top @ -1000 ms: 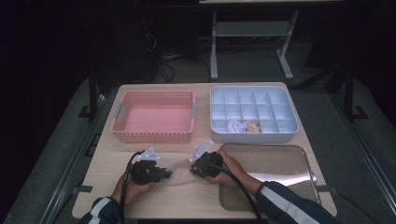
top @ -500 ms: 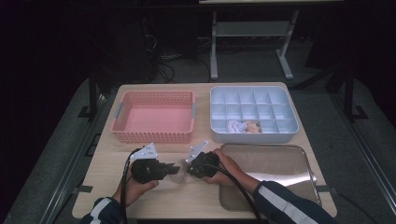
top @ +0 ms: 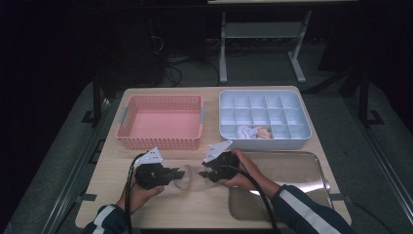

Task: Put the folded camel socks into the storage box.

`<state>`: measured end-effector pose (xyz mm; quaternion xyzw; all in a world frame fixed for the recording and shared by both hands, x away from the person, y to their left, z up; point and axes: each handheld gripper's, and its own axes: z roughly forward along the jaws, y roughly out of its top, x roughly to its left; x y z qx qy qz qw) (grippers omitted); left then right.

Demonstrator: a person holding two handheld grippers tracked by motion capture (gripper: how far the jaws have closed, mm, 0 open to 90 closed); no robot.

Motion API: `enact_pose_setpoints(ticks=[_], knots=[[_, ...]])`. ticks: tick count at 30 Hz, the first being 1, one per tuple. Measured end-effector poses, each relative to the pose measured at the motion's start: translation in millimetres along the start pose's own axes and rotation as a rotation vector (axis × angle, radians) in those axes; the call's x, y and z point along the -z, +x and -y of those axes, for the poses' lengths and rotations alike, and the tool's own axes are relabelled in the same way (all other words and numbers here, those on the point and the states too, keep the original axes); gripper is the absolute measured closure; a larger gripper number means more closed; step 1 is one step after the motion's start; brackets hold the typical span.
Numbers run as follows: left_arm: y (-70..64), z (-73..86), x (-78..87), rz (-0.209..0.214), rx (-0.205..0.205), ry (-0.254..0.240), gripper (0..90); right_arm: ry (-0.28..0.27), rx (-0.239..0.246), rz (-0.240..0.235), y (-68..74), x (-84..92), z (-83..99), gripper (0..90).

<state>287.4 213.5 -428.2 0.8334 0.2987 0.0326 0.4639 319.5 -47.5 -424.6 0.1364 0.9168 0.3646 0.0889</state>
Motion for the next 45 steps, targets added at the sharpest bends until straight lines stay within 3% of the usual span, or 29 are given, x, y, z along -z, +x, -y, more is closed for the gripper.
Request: enact_pose_setpoints(ticks=[3,6,8,10,19,26,30,31,33,37,40,43,45], knots=[[1.8,0.4,0.1,-0.014,0.014,-0.001,82.4,0.032,-0.023,0.013,-9.6,6.8,9.9,62.9],[2.1,-1.6,-1.0,-0.015,0.008,-0.006,82.5,0.103,0.002,0.024,-14.4,1.4,19.1,64.6],[1.5,-3.2,-3.4,-0.01,0.005,-0.007,82.9,0.119,-0.028,0.008,-16.2,-2.5,23.6,66.8],[0.4,-5.6,-6.3,-0.009,-0.007,-0.004,83.0,0.138,-0.03,0.003,-16.8,-6.8,26.1,67.3],[-4.9,-18.8,-27.5,-0.012,-0.018,0.0,83.4,0.142,-0.049,0.005,-17.6,-14.6,28.8,68.6],[-10.9,-27.7,-55.4,-0.043,-0.022,0.022,82.9,0.128,-0.066,0.003,-16.9,-15.2,29.7,69.1],[-16.1,-28.4,-69.8,-0.075,-0.066,0.075,79.6,0.128,-0.057,0.0,-18.7,-15.2,30.6,67.9],[-17.4,-28.2,-72.7,-0.075,-0.048,0.064,79.0,0.13,-0.058,-0.001,-18.7,-15.2,30.6,67.8],[-18.6,-28.8,-76.5,-0.079,-0.057,0.063,78.6,0.134,-0.057,0.0,-18.2,-14.9,30.4,67.9],[-19.0,-29.4,-80.3,-0.066,-0.045,0.058,69.6,0.135,-0.055,0.001,-18.2,-14.9,30.4,67.4],[-22.0,-31.5,-75.9,-0.058,-0.044,0.012,53.5,0.133,-0.057,0.0,-18.6,-15.0,30.8,67.2],[-23.3,-36.0,-64.0,-0.045,-0.046,-0.011,42.6,0.135,-0.064,-0.001,-17.5,-14.6,30.3,66.6],[-23.7,-36.8,-53.8,-0.073,-0.047,-0.015,40.3,0.132,-0.06,-0.001,-18.0,-14.7,30.8,66.3]])
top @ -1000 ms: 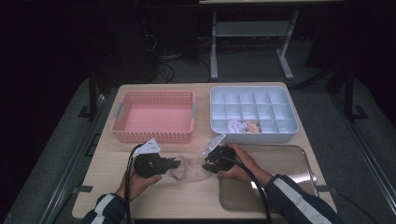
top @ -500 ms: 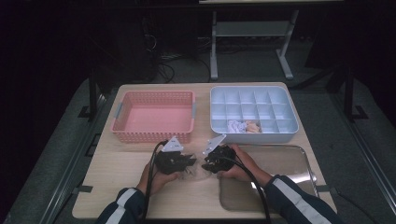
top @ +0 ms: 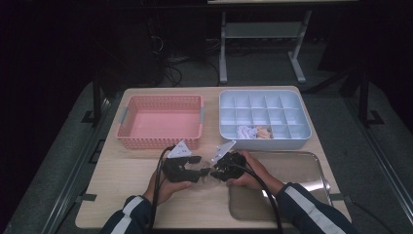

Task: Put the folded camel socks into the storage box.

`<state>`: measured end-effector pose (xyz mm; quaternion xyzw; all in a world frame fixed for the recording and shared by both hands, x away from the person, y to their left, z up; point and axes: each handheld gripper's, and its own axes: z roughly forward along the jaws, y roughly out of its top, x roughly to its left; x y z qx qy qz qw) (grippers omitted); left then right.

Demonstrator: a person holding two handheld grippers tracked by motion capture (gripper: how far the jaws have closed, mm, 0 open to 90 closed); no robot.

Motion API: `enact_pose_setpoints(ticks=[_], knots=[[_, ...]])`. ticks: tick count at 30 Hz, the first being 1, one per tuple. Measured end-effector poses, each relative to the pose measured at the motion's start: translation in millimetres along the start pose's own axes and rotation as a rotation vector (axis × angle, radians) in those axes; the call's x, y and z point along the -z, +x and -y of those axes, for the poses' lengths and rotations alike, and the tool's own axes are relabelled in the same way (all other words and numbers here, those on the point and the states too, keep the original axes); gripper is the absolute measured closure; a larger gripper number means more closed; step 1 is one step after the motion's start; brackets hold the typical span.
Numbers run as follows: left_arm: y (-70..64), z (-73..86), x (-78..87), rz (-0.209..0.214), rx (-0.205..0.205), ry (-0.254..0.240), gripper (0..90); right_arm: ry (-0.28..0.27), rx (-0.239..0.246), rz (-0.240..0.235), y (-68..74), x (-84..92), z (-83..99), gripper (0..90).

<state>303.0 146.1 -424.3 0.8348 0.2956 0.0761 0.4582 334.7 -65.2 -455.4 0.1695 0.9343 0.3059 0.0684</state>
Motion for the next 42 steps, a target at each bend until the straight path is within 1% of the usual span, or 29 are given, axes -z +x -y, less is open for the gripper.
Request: enact_pose_setpoints(ticks=[1,2,3,4,6,8,9,10,11,12,13,14,16,19,23,25,27,28,30,31,32,33,35,37,38,39,40,41,42], knots=[[0.9,0.3,5.9,0.004,-0.001,-0.003,40.4,0.003,0.005,0.0,-0.6,0.1,0.3,66.3],[1.6,1.1,12.0,-0.003,-0.008,0.0,41.2,0.001,0.004,-0.001,-0.6,0.0,0.3,66.3],[2.6,2.4,19.7,-0.021,-0.022,0.011,43.2,0.001,0.003,0.0,-0.6,0.0,0.4,66.4],[4.0,4.4,25.4,-0.013,-0.026,0.014,47.8,0.0,-0.001,-0.002,-0.4,-0.1,0.4,66.5],[6.8,9.6,30.4,0.019,-0.027,0.031,56.8,-0.003,-0.005,-0.005,0.0,-0.1,0.4,66.7],[7.6,16.4,27.0,0.017,-0.024,0.061,63.1,0.0,0.003,-0.002,-0.8,-0.2,0.5,66.9],[7.9,19.3,22.8,0.027,-0.025,0.077,68.1,-0.001,0.001,-0.003,-0.8,-0.4,0.4,66.9],[7.7,21.7,16.1,0.017,-0.038,0.097,71.1,0.002,0.002,-0.003,-0.6,-0.3,0.2,67.1],[7.7,22.9,11.6,0.021,-0.039,0.111,73.4,0.004,0.002,0.0,0.1,-0.2,-0.2,67.3],[7.8,24.8,4.1,0.044,-0.039,0.127,75.2,0.001,-0.002,-0.002,0.9,-0.4,-0.4,67.4],[7.5,25.8,-0.5,0.05,-0.044,0.133,75.8,0.002,0.0,0.001,1.1,-0.3,-0.4,67.4],[5.6,26.6,-6.1,0.04,-0.051,0.144,76.1,0.003,0.001,0.001,1.0,-0.1,-0.4,67.5],[2.4,26.4,-14.2,0.051,-0.056,0.151,76.9,0.003,0.0,-0.001,0.5,0.0,0.1,67.9],[-1.2,24.1,-22.0,0.057,-0.07,0.144,78.4,-0.001,-0.006,-0.002,0.8,0.2,0.7,68.0],[-2.9,23.9,-29.9,0.053,-0.054,0.119,78.1,-0.001,0.005,0.006,1.2,-0.1,0.9,68.2],[-4.3,23.3,-30.2,0.045,-0.068,0.118,77.1,-0.001,0.0,0.009,1.6,0.0,0.6,65.1],[-4.1,21.5,-25.4,0.04,-0.075,0.11,74.7,0.009,-0.002,0.01,0.6,1.3,0.1,58.0],[-3.9,20.0,-21.3,0.032,-0.074,0.101,73.9,0.014,0.019,0.005,-1.1,3.5,-0.1,56.8],[-3.4,17.2,-11.6,0.041,-0.059,0.088,70.9,-0.006,0.02,0.005,-1.8,13.7,-1.5,56.6],[-4.7,16.4,-6.4,0.034,-0.071,0.083,69.8,-0.007,0.006,0.005,-1.4,18.8,-2.6,55.8],[-5.7,15.9,-0.9,0.028,-0.084,0.083,68.6,-0.001,0.019,0.006,-1.6,23.8,-3.4,55.6],[-5.9,16.2,4.4,0.022,-0.094,0.097,66.9,-0.004,0.038,0.017,-1.4,29.0,-3.7,55.5],[-4.9,20.0,14.2,-0.01,-0.121,0.114,63.1,-0.024,0.044,0.017,-0.3,39.7,-3.5,56.3],[-1.4,26.0,22.8,-0.054,-0.136,0.126,61.6,-0.069,0.036,0.038,0.3,51.6,-4.8,61.5],[1.4,30.1,26.7,-0.07,-0.133,0.128,61.2,-0.102,0.022,0.033,0.6,57.7,-6.4,65.9],[3.3,32.5,28.1,-0.068,-0.122,0.126,62.8,-0.156,0.001,0.019,2.7,63.6,-8.9,69.8],[5.5,35.0,28.5,-0.07,-0.106,0.125,63.6,-0.182,-0.002,0.014,4.6,65.6,-10.6,73.1],[6.7,36.7,27.7,-0.071,-0.095,0.126,64.6,-0.196,0.008,0.007,7.3,65.7,-13.1,74.4],[7.8,38.0,26.0,-0.058,-0.087,0.129,66.3,-0.208,0.015,0.006,11.6,63.9,-15.9,76.4]])
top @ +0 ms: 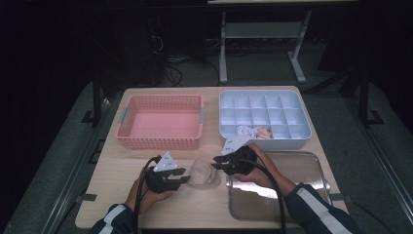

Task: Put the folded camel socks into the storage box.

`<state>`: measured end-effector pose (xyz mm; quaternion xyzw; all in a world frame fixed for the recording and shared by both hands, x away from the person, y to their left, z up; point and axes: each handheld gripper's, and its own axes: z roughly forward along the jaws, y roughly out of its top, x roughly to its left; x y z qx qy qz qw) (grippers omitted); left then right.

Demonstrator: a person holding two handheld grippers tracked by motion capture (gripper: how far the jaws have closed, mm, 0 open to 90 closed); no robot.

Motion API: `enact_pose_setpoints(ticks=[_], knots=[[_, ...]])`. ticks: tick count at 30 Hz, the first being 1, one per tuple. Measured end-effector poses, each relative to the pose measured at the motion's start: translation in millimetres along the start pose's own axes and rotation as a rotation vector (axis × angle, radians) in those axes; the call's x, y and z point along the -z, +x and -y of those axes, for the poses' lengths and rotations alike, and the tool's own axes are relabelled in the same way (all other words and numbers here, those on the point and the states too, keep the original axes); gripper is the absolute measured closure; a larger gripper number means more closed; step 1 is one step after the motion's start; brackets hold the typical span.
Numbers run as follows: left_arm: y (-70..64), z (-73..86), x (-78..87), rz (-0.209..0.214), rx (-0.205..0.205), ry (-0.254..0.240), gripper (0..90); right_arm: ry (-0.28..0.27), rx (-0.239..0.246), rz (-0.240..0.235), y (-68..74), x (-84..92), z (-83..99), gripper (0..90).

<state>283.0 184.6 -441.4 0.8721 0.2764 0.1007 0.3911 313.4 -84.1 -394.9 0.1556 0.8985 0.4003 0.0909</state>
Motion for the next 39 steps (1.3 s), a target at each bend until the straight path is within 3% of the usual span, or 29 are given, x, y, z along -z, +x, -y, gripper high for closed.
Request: enact_pose_setpoints(ticks=[4,5,7,9,11,14,17,19,22,27,31,33,35,39], knots=[[-0.1,3.5,-12.9,0.013,-0.009,0.04,67.4,0.018,0.055,0.018,13.4,-21.2,-3.7,75.9],[-0.9,4.5,-16.0,0.011,-0.013,0.051,67.6,0.023,0.048,0.012,14.5,-27.0,-3.3,74.8],[-1.8,5.5,-19.9,0.008,-0.019,0.064,68.2,0.057,0.05,0.008,15.3,-39.0,-0.4,70.5],[-1.8,5.9,-21.2,-0.025,-0.024,0.073,67.5,0.109,0.068,0.022,13.7,-48.0,5.4,71.6],[0.5,6.0,-20.4,-0.049,0.017,0.05,66.6,0.133,0.041,0.015,9.4,-52.7,10.9,74.4],[4.4,7.2,-19.7,-0.054,0.051,0.035,60.6,0.175,0.069,0.03,4.1,-59.3,18.4,78.3],[7.6,8.6,-19.4,-0.031,0.093,0.012,54.0,0.177,0.038,0.007,0.6,-60.7,21.1,78.9],[10.1,7.3,-19.8,-0.032,0.112,-0.011,49.9,0.179,0.045,0.009,0.4,-61.5,21.6,79.1],[14.2,3.8,-25.1,0.01,0.174,-0.045,44.0,0.177,0.046,0.007,0.3,-61.9,21.9,79.2],[15.1,-0.4,-36.8,0.046,0.214,-0.034,42.3,0.176,0.054,0.008,0.7,-61.9,22.3,79.4],[15.6,2.0,-40.0,0.086,0.233,-0.017,55.0,0.176,0.064,0.011,2.1,-62.0,21.8,79.4],[14.8,2.2,-39.5,0.124,0.215,-0.019,68.6,0.187,0.087,0.021,3.3,-62.0,20.6,79.3],[13.4,1.4,-38.8,0.13,0.202,-0.021,76.3,0.198,0.095,0.03,4.8,-62.1,18.6,78.8],[14.4,1.8,-33.7,0.151,0.215,-0.055,81.1,0.212,0.082,0.025,5.8,-63.1,16.1,78.9]])
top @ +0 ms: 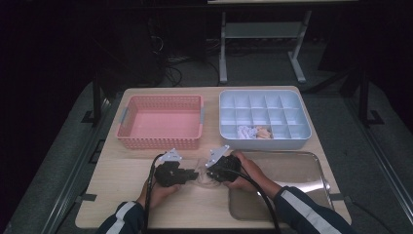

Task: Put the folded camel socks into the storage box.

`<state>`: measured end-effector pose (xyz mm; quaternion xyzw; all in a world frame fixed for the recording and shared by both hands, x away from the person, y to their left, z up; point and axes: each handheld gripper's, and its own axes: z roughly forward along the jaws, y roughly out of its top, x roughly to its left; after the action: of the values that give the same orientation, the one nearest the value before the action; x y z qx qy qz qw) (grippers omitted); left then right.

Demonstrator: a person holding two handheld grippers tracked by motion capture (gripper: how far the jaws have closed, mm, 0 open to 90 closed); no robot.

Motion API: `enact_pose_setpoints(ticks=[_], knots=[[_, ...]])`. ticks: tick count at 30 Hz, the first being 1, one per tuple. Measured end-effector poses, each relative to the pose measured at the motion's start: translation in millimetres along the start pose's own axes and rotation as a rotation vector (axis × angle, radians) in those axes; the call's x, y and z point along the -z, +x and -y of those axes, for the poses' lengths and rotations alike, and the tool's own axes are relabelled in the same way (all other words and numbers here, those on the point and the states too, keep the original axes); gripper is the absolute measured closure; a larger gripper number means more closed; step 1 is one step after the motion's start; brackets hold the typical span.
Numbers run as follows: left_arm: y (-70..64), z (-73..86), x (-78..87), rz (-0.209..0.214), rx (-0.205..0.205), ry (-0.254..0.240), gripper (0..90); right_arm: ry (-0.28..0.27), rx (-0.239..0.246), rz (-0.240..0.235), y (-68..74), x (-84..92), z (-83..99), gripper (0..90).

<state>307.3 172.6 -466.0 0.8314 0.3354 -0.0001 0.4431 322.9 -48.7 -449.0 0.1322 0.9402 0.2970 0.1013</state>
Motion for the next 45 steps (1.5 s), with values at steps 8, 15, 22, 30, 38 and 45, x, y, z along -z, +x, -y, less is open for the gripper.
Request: enact_pose_setpoints(ticks=[8,15,22,30,38,45], knots=[[-10.4,-7.4,7.3,0.062,-0.022,-0.115,82.5,0.023,0.03,0.021,6.2,-4.2,-8.9,79.7],[-16.8,-11.7,-0.3,0.053,-0.051,-0.11,83.2,-0.022,0.003,0.029,8.7,-5.7,-6.4,74.1],[-12.9,-11.9,9.6,0.027,-0.066,-0.118,83.9,-0.092,-0.088,-0.041,-9.1,19.1,6.9,64.7],[-27.9,-15.1,-2.6,0.045,-0.134,-0.096,83.7,-0.002,-0.051,-0.036,-2.5,5.7,13.6,77.1],[-34.8,-14.7,-17.0,0.035,-0.179,-0.054,83.4,-0.036,-0.047,-0.03,-0.8,4.3,16.3,74.2],[-34.9,-14.2,-19.4,0.025,-0.191,-0.044,83.5,-0.083,-0.075,-0.075,-19.8,30.0,20.5,62.4]])
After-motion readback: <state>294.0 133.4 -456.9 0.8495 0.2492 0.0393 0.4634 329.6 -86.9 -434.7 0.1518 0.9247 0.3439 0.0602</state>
